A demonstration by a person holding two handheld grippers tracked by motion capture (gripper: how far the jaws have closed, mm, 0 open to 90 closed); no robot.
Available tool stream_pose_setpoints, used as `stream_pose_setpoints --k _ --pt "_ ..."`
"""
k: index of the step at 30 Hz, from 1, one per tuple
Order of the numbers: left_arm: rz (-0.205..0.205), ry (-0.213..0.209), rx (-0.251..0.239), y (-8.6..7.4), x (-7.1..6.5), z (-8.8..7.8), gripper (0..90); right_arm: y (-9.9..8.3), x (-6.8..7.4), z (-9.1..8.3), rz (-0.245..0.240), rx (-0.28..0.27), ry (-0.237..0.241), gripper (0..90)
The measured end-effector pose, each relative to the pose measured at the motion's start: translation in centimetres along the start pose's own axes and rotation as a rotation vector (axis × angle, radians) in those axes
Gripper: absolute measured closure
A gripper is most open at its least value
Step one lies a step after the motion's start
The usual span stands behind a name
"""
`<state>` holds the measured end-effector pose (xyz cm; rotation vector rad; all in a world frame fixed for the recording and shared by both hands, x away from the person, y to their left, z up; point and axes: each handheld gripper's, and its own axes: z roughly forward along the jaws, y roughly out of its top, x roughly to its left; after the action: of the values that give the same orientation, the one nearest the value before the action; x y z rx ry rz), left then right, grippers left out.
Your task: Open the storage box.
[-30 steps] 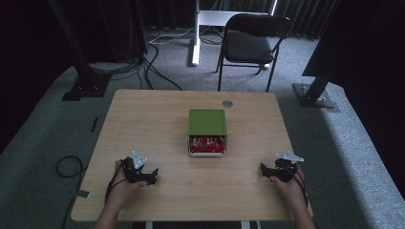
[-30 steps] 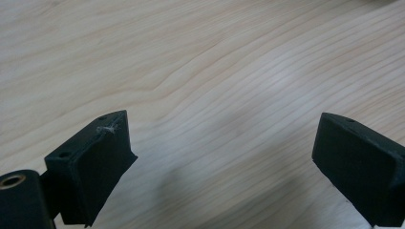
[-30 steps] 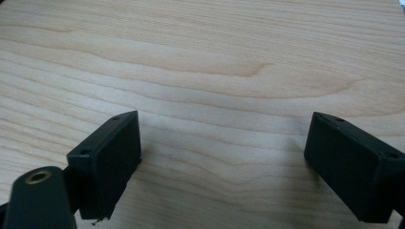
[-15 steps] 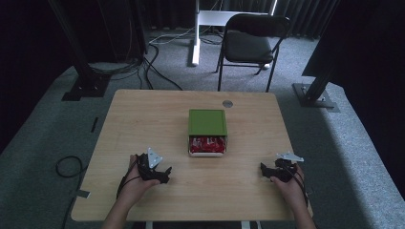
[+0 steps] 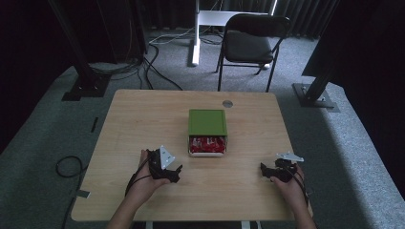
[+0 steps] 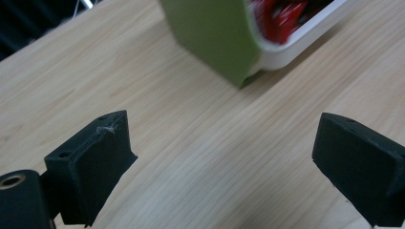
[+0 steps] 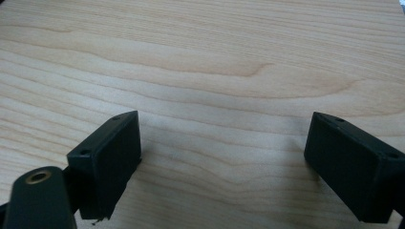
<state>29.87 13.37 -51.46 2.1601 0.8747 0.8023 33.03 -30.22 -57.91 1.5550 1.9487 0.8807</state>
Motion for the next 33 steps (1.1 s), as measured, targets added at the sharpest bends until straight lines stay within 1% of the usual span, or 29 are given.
stream_pose_setpoints --k 4,7,9,14,18,20,24,28,30,33 --pt "0.035 -0.026 -0.019 0.9 -0.7 -0.2 6.8 0.0 0.0 0.0 0.001 0.0 0.0 11.6" --pt "0.046 -0.051 -0.034 1.6 -1.2 0.0 6.8 0.0 0.0 0.0 0.001 0.0 0.0 11.6" --pt "0.054 -0.06 -0.048 2.0 -1.5 0.2 6.8 0.0 0.0 0.0 0.001 0.0 0.0 11.6" --pt "0.095 -0.078 -0.063 2.9 -2.1 0.7 6.8 0.0 0.0 0.0 0.001 0.0 0.0 11.6" --pt "0.13 -0.105 -0.078 3.7 -2.8 1.2 6.8 0.0 0.0 0.0 0.001 0.0 0.0 11.6" --pt "0.149 -0.11 -0.084 4.0 -3.1 1.4 6.9 0.0 0.0 0.0 0.001 0.0 0.0 11.6" --pt "0.166 -0.135 -0.09 4.6 -3.7 2.0 6.8 0.0 0.0 0.0 0.001 0.0 0.0 11.6" --pt "0.199 -0.156 -0.083 5.0 -4.3 2.6 6.8 0.0 0.0 0.0 0.001 0.0 0.0 11.6" --pt "0.216 -0.173 -0.082 5.1 -4.6 2.9 6.8 0.0 0.0 0.0 0.001 0.0 0.0 11.6" --pt "0.223 -0.191 -0.083 5.3 -4.9 3.4 6.9 0.0 0.0 0.0 0.001 0.0 0.0 11.6"
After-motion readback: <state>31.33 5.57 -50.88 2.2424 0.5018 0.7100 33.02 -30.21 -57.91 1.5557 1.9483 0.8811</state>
